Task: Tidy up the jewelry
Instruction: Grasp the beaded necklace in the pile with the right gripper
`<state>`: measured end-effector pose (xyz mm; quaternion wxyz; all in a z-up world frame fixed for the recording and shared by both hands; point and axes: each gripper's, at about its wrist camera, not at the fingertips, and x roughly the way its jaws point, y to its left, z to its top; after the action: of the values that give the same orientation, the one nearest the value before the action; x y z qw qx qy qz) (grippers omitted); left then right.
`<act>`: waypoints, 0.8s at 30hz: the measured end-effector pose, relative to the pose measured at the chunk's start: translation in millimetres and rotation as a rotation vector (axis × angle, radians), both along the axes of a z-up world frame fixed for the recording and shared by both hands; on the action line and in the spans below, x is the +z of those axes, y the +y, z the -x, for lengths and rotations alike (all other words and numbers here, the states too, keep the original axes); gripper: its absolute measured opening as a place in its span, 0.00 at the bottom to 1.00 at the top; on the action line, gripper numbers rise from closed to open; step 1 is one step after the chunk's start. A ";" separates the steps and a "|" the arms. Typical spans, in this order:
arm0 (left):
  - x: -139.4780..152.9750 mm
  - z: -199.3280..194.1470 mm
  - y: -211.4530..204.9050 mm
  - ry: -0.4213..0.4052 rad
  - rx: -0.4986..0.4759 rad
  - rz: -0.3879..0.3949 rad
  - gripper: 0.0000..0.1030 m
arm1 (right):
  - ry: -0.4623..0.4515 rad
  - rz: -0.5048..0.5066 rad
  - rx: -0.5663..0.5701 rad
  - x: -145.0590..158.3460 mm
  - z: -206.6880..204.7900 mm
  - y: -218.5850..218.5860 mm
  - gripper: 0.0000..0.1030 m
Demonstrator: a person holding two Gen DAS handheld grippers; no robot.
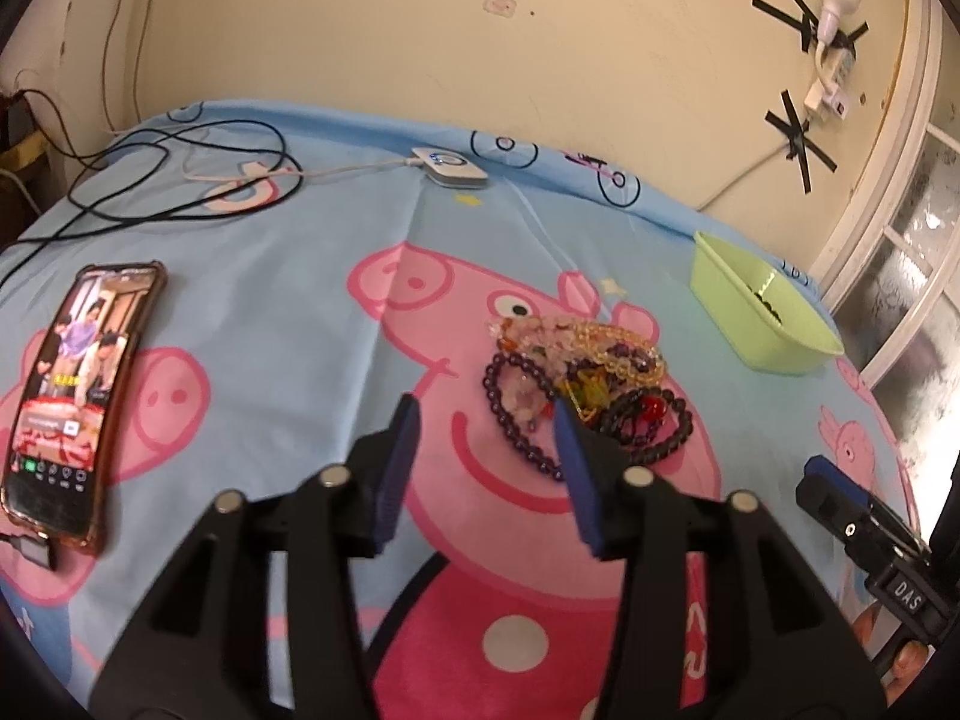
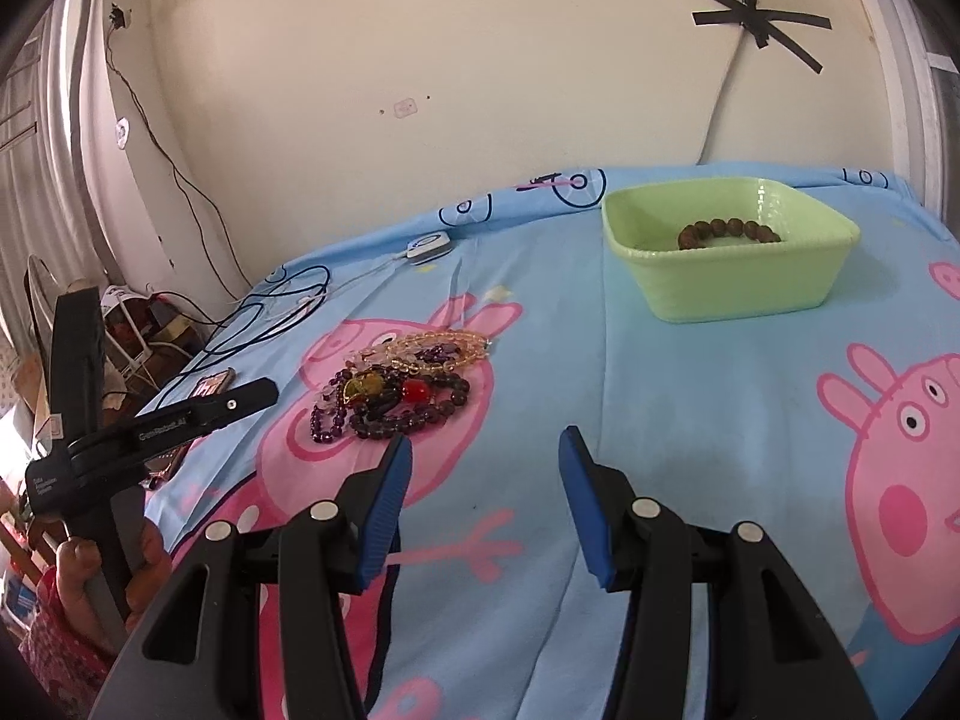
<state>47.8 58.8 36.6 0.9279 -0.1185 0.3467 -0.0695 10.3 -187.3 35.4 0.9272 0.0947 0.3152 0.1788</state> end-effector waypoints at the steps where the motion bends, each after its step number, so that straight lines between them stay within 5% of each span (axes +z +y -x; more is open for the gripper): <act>1: -0.2 -0.6 -1.4 0.001 -0.004 -0.005 0.44 | 0.021 0.000 0.033 -0.3 -5.3 2.5 0.26; 9: -1.6 -2.7 3.3 0.005 -0.015 0.035 0.44 | 0.054 0.305 0.377 37.7 -111.3 81.5 0.14; 16: -4.5 -7.8 9.8 0.026 -0.036 0.102 0.49 | 0.122 0.644 0.579 8.8 -166.4 157.2 0.06; 19: -5.0 -8.5 10.5 0.028 -0.043 0.118 0.49 | 0.141 0.703 0.610 -4.5 -177.4 163.7 0.06; 24: -4.1 -8.1 9.6 0.025 -0.039 0.118 0.49 | 0.213 0.556 0.618 -7.6 -179.2 152.1 0.00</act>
<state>55.9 68.4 32.5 0.9134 -0.1670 0.3557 -0.1062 189.5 -35.2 27.7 0.7826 -0.2399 0.4588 0.3458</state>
